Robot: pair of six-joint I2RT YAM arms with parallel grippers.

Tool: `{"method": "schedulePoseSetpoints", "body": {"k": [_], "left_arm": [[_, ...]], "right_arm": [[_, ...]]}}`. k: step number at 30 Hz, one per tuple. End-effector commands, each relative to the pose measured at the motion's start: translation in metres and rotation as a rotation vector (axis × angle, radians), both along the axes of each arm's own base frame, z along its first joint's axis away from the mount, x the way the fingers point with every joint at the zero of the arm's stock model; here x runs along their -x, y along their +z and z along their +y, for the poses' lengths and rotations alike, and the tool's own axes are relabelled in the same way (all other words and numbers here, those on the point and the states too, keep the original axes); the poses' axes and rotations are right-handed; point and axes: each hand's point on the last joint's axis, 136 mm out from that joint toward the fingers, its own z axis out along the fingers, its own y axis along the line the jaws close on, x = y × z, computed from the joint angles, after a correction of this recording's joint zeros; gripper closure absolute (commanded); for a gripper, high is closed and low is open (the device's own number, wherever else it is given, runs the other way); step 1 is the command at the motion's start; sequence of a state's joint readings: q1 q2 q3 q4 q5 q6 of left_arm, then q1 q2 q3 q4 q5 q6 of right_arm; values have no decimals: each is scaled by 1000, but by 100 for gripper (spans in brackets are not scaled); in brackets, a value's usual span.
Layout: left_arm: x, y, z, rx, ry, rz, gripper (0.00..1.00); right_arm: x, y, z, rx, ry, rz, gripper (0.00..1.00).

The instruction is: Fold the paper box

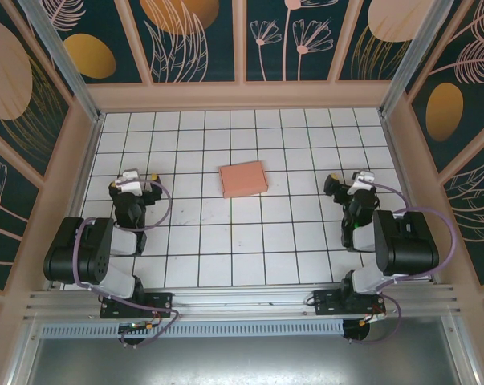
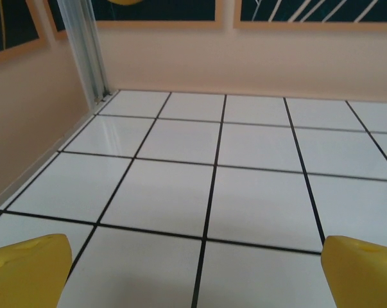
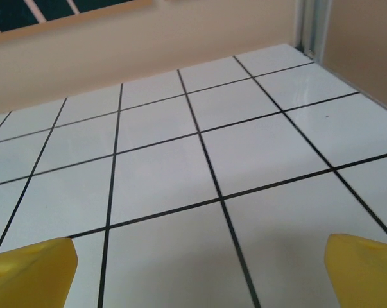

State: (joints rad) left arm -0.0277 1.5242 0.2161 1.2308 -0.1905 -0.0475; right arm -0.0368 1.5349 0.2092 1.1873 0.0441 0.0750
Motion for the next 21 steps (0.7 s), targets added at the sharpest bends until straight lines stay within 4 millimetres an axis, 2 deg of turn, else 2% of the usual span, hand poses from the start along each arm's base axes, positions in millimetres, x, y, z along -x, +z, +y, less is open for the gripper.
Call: {"method": "schedulePoseSetpoints", "body": {"k": [1,21], "left_arm": [[-6,20,-1,28,-8,-76,1],[-6,20,-2,29,-14,-74,1]], "right_arm": [[-8,23,3,43,15,-88,1],[-6,23,5,54,15,-90,1]]}}
